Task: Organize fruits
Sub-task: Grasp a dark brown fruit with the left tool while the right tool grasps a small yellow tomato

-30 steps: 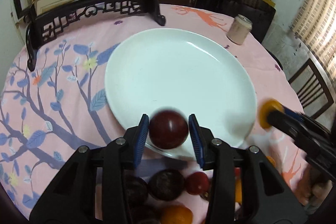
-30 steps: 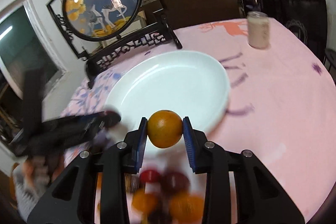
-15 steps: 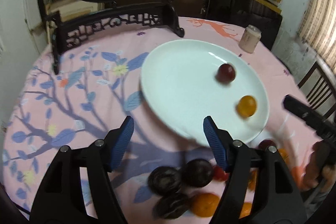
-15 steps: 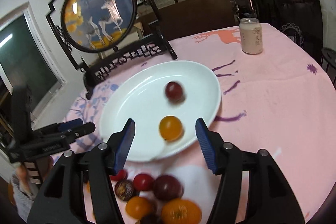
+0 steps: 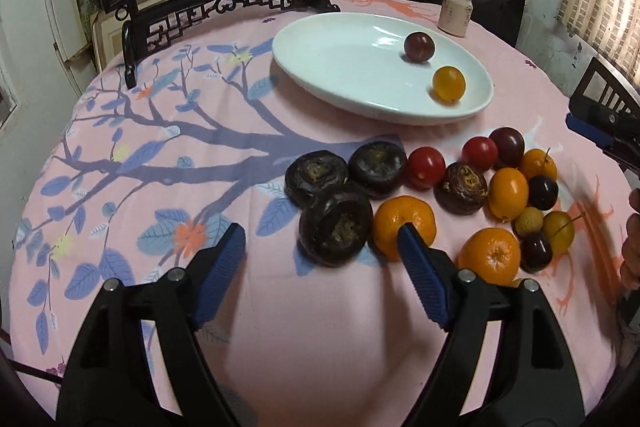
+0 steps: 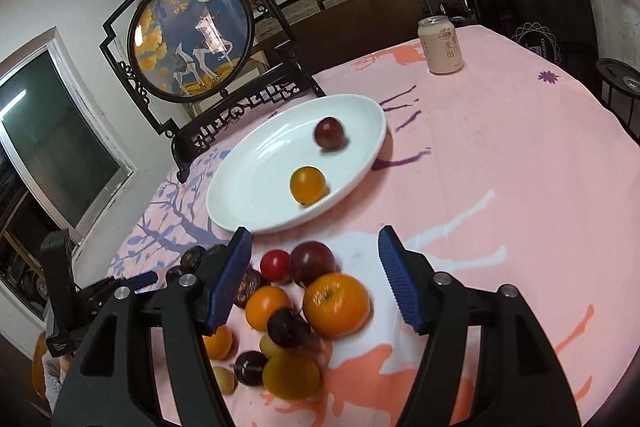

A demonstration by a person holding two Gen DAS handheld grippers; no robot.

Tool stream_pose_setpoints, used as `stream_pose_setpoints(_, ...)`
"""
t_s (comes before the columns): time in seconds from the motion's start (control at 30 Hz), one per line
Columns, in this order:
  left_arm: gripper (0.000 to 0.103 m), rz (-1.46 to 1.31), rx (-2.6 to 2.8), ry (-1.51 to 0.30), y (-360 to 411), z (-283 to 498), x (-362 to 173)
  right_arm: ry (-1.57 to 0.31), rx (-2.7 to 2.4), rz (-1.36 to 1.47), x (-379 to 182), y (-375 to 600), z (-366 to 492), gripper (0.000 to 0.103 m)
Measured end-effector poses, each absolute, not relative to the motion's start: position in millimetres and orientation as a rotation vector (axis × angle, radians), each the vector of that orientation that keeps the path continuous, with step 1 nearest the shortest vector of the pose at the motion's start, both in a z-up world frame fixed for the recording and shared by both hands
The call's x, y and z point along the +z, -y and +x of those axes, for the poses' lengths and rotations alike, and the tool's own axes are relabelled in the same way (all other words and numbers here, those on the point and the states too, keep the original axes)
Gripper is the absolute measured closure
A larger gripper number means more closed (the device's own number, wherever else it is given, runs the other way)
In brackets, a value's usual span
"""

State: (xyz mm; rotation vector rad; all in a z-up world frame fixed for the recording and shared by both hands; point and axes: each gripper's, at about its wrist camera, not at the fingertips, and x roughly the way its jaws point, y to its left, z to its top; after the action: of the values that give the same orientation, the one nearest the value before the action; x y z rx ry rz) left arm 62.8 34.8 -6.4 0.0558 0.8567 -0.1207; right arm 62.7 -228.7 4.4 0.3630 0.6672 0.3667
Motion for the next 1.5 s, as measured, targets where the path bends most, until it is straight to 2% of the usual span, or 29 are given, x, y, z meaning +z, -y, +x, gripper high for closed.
stream_pose_setpoints(0.43,0.020,-0.142,-0.057,-0.908,-84.2,80.4,-11.0,-0.693,0.345,0.384,-0.7,233.5,62.0,0.037)
stream_pose_setpoints(0.7,0.020,0.188,-0.014,-0.863,-29.0,71.6,-19.3,-0.713,0.370,0.381,-3.7,231.6,55.8,0.037)
stream_pose_setpoints(0.8,0.020,0.142,-0.039,-0.884,-36.3,77.5,-20.4,-0.724,0.370,0.378,-5.9,230.4,53.1,0.037)
stream_pose_setpoints(0.9,0.025,0.146,-0.027,-0.877,-39.2,78.5,-20.5,-0.738,0.368,0.381,-8.7,230.3,52.8,0.037)
stream_pose_setpoints(0.97,0.046,0.163,0.010,-0.856,-42.0,76.8,-18.8,-0.744,0.367,0.382,-10.4,230.9,50.8,0.037)
stream_pose_setpoints(1.0,0.052,0.148,0.020,-0.852,-46.9,76.5,-17.1,-0.748,0.368,0.383,-11.3,231.1,49.6,0.037)
stream_pose_setpoints(1.03,0.062,0.106,0.035,-0.857,-56.3,77.6,-15.8,-0.751,0.370,0.383,-11.9,231.2,48.6,0.037)
stream_pose_setpoints(1.4,0.063,0.010,0.004,-0.891,-68.3,71.2,-17.7,-0.839,0.475,0.384,-25.4,220.8,38.2,0.037)
stream_pose_setpoints(1.5,0.063,0.002,0.017,-0.877,-71.0,65.7,-15.7,-0.848,0.485,0.345,-25.7,214.0,34.0,0.041)
